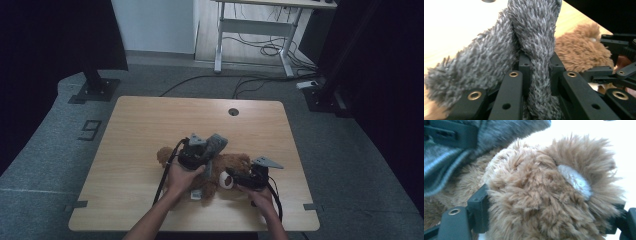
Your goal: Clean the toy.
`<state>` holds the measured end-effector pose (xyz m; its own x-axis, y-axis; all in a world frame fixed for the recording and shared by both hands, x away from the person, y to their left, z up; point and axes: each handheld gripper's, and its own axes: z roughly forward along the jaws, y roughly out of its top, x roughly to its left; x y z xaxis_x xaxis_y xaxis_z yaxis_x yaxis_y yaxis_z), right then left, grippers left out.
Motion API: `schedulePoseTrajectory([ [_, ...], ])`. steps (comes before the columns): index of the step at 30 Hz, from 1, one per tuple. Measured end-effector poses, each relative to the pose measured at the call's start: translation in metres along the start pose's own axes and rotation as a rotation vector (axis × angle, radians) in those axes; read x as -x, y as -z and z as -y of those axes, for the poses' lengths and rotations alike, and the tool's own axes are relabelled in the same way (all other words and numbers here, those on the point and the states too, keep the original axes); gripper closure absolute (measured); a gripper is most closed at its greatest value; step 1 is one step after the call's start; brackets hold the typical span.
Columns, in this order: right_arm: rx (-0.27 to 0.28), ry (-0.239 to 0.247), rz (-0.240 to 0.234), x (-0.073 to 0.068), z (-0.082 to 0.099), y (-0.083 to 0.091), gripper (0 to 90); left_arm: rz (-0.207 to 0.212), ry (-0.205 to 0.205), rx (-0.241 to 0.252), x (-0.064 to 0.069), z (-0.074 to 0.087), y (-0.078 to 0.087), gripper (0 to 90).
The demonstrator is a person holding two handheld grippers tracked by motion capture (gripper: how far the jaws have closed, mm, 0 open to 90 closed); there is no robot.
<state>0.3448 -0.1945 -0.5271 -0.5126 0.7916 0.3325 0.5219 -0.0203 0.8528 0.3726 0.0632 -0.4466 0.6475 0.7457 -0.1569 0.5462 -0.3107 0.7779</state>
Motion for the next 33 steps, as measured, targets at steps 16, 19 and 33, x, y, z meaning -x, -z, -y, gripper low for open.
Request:
schedulePoseTrajectory([
  [16,-0.001,0.003,0.000,-0.001,0.000,0.000,19.5,-0.169,0.078,-0.027,-0.063,0.048,0.037,77.2],
  [19,-0.001,0.005,-0.001,0.000,0.000,0.000,19.5,-0.167,0.107,-0.031,-0.072,0.056,0.038,77.1],
  [33,-0.003,0.002,-0.003,0.000,0.000,0.001,19.5,-0.246,0.154,-0.100,-0.100,0.088,0.044,77.0],
])
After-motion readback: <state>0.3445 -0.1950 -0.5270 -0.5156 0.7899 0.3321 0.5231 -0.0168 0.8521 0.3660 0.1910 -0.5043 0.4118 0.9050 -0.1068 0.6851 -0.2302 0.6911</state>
